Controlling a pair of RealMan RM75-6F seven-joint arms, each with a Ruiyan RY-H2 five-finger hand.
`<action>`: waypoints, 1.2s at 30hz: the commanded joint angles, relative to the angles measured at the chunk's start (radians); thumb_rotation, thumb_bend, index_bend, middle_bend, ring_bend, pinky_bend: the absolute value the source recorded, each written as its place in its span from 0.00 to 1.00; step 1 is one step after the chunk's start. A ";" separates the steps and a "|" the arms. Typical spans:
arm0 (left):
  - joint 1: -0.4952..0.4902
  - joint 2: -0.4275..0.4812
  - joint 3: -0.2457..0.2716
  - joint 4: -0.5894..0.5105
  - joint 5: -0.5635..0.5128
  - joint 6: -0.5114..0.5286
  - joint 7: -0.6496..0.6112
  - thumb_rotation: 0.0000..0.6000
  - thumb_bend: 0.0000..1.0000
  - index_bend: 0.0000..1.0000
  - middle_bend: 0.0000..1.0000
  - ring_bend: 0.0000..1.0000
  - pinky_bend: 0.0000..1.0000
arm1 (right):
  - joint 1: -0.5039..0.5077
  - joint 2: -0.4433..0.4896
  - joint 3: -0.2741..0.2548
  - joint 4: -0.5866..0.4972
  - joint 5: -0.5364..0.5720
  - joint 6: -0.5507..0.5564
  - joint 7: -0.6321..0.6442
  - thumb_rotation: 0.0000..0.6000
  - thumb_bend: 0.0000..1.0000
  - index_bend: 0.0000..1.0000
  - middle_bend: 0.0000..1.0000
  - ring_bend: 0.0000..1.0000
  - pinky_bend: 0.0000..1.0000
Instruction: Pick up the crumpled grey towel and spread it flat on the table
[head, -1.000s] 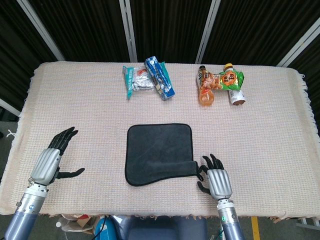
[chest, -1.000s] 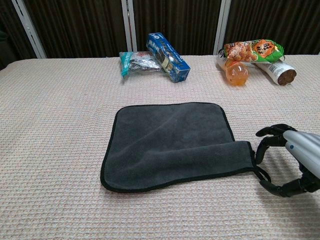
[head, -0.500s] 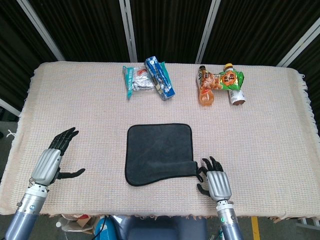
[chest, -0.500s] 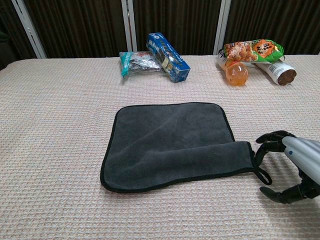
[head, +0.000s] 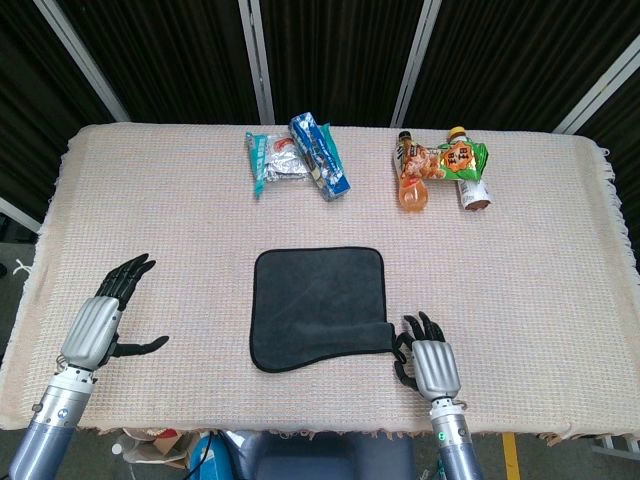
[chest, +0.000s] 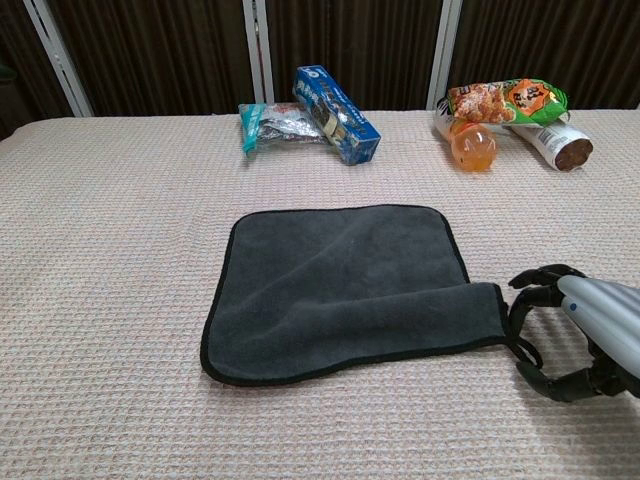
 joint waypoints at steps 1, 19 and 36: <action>0.000 -0.001 0.000 0.000 0.001 0.001 0.002 1.00 0.04 0.07 0.00 0.00 0.00 | -0.001 -0.002 0.002 0.004 -0.006 0.003 0.008 1.00 0.44 0.50 0.17 0.01 0.14; 0.004 0.001 -0.003 -0.001 0.001 0.000 -0.001 1.00 0.04 0.07 0.00 0.00 0.00 | -0.005 -0.009 -0.001 0.022 -0.016 0.004 0.016 1.00 0.49 0.54 0.17 0.01 0.14; 0.004 0.003 -0.006 -0.002 -0.004 -0.005 -0.006 1.00 0.04 0.07 0.00 0.00 0.00 | -0.011 -0.018 -0.003 0.037 -0.022 0.008 0.013 1.00 0.49 0.72 0.25 0.04 0.14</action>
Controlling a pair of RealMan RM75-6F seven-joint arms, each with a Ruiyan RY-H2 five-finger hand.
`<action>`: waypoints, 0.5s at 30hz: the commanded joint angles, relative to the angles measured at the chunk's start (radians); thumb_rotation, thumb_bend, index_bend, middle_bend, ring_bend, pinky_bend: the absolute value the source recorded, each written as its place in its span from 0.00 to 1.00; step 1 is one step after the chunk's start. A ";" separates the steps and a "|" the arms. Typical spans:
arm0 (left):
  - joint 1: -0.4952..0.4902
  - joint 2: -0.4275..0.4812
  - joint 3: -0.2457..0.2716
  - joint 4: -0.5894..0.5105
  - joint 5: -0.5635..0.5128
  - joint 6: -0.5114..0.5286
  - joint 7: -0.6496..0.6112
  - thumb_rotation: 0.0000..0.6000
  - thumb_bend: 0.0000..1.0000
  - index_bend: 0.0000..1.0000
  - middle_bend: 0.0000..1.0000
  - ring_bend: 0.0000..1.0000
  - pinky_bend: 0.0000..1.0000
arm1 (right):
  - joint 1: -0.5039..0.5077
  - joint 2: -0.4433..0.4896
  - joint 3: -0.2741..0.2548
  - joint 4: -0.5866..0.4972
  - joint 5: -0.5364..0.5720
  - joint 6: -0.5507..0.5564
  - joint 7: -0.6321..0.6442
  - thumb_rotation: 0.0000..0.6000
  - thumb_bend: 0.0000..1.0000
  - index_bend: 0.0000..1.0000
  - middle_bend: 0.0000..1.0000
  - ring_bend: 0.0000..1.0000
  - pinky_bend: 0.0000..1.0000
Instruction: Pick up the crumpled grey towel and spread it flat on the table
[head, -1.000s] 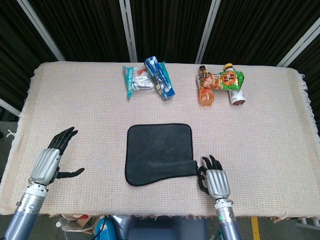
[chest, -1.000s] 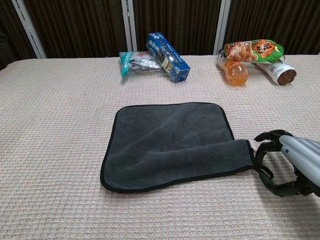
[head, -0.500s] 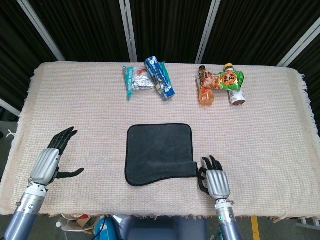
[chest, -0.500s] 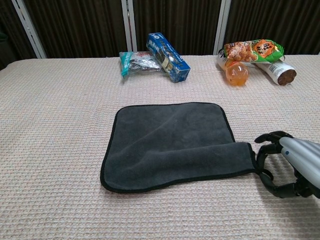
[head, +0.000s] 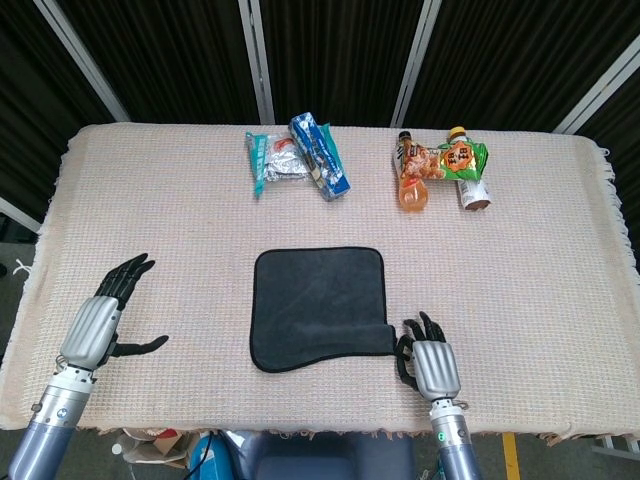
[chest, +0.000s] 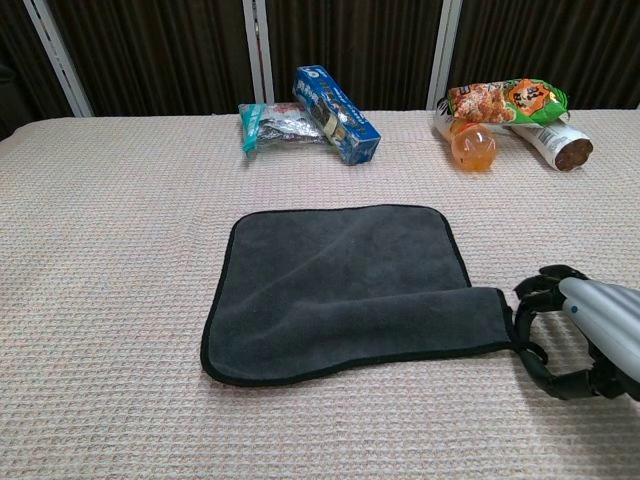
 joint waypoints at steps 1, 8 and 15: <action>0.000 0.001 0.000 0.000 0.000 0.000 -0.001 1.00 0.04 0.07 0.00 0.00 0.00 | -0.001 0.000 -0.001 0.001 -0.002 0.001 -0.001 1.00 0.49 0.73 0.25 0.05 0.14; 0.001 0.003 -0.002 0.000 0.000 0.000 -0.007 1.00 0.04 0.08 0.00 0.00 0.00 | -0.009 0.004 -0.018 -0.001 -0.021 0.009 -0.001 1.00 0.49 0.74 0.26 0.05 0.14; 0.001 0.003 -0.001 -0.002 0.004 -0.001 -0.005 1.00 0.04 0.08 0.00 0.00 0.00 | -0.024 0.016 -0.059 -0.015 -0.076 0.035 0.001 1.00 0.49 0.76 0.28 0.06 0.14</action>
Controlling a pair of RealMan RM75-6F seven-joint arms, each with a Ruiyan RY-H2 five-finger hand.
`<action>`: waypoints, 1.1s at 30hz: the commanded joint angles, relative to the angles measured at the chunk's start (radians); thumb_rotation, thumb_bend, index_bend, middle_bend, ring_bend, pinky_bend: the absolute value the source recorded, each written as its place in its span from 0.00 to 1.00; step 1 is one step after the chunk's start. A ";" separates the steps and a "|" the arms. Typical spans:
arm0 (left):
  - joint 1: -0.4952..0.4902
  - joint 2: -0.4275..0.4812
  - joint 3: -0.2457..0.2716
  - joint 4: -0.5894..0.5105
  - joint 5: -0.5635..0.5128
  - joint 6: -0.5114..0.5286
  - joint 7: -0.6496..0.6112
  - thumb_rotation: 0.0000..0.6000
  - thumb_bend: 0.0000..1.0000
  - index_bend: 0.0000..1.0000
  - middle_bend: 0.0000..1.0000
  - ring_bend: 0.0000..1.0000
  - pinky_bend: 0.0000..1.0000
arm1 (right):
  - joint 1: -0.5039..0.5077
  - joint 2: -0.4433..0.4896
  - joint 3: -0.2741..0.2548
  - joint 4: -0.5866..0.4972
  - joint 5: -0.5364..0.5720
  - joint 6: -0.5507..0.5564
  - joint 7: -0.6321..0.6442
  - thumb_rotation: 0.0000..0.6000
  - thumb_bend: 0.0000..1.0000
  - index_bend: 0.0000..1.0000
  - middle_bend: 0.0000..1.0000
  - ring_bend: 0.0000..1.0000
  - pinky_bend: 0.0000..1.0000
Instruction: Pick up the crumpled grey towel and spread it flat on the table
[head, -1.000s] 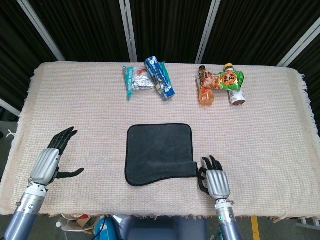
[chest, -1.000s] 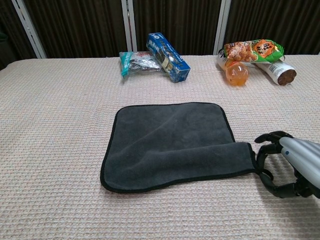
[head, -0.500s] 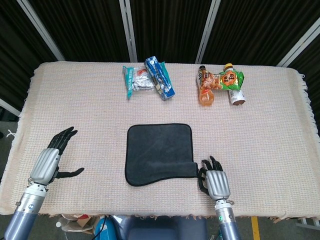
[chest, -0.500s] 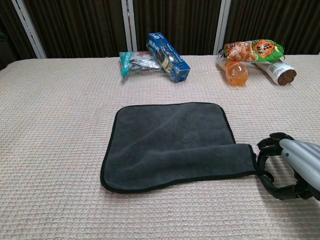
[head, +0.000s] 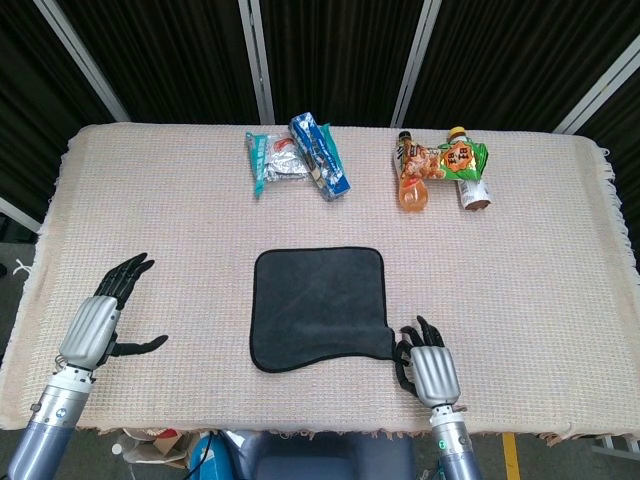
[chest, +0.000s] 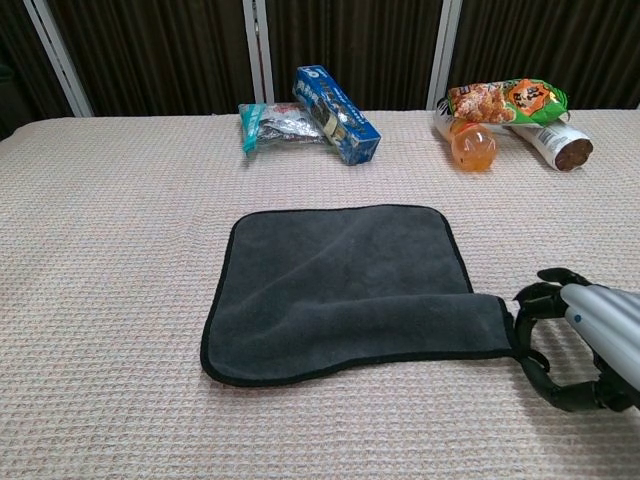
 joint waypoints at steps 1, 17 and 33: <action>0.001 0.000 0.001 -0.001 0.002 0.001 0.001 1.00 0.04 0.08 0.00 0.00 0.00 | -0.009 0.005 -0.018 -0.003 -0.020 0.010 0.004 1.00 0.49 0.77 0.28 0.06 0.14; 0.003 -0.001 0.005 0.000 0.010 0.000 0.004 1.00 0.04 0.08 0.00 0.00 0.00 | -0.038 0.031 -0.041 0.001 -0.054 0.034 0.026 1.00 0.49 0.77 0.28 0.06 0.14; 0.005 -0.001 0.005 -0.002 0.010 0.001 0.007 1.00 0.04 0.08 0.00 0.00 0.00 | -0.058 0.066 -0.064 -0.045 -0.044 0.022 -0.038 1.00 0.49 0.77 0.28 0.06 0.14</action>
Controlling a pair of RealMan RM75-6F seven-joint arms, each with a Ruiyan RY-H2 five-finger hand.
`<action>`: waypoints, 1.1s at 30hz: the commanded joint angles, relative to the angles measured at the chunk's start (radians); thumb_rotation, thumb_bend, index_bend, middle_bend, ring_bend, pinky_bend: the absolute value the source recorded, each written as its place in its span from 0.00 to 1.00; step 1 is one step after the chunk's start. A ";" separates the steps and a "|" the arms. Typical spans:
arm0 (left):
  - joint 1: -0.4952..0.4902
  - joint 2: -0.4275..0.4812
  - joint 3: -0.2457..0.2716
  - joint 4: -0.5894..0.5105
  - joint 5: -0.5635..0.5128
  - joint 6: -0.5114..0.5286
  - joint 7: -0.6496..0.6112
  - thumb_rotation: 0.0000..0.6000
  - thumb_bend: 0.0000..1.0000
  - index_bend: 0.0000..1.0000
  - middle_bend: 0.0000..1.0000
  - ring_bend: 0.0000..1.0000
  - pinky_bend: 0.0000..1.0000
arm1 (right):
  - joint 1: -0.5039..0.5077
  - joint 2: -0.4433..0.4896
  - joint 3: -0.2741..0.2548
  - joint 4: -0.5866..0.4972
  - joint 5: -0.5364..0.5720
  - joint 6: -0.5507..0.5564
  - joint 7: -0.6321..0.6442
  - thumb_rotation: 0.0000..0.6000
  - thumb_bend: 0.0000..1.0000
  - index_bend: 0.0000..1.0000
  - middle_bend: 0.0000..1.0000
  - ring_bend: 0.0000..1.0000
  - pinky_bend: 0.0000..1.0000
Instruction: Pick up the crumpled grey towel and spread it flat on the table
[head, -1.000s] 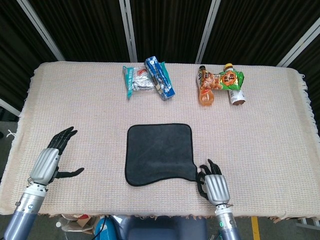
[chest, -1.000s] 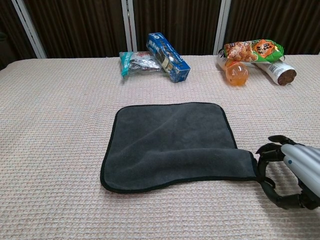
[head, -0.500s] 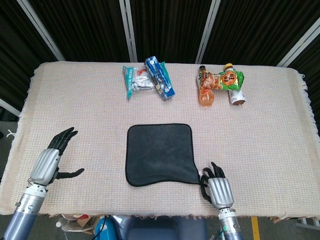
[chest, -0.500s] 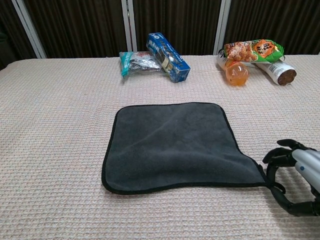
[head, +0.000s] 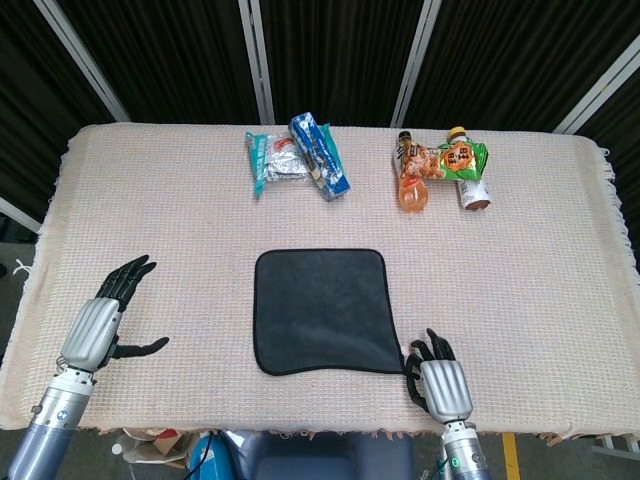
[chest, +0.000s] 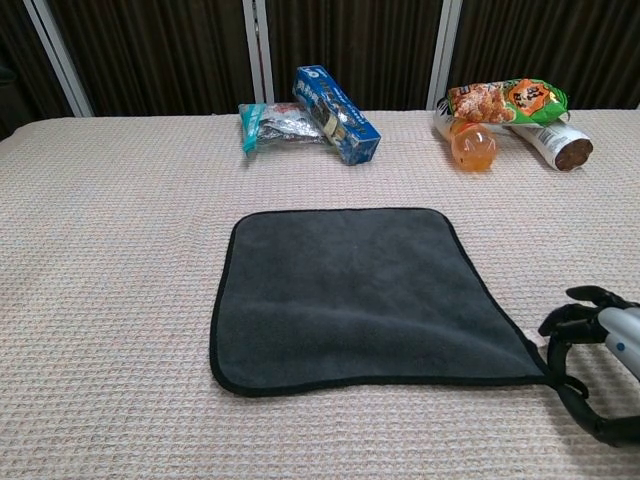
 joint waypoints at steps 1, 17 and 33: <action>0.000 0.001 -0.001 0.000 -0.001 0.000 -0.002 1.00 0.04 0.08 0.00 0.00 0.00 | -0.004 0.002 -0.005 -0.006 0.002 -0.003 -0.014 1.00 0.49 0.77 0.28 0.06 0.14; 0.000 0.002 0.001 0.000 0.000 -0.005 0.000 1.00 0.04 0.08 0.00 0.00 0.00 | -0.007 0.023 -0.014 -0.042 0.008 -0.026 -0.074 1.00 0.49 0.01 0.05 0.00 0.11; -0.023 0.025 0.066 0.000 0.109 -0.066 0.031 1.00 0.54 0.07 0.00 0.00 0.00 | -0.026 0.089 0.034 -0.069 -0.062 0.071 0.014 1.00 0.49 0.00 0.03 0.00 0.10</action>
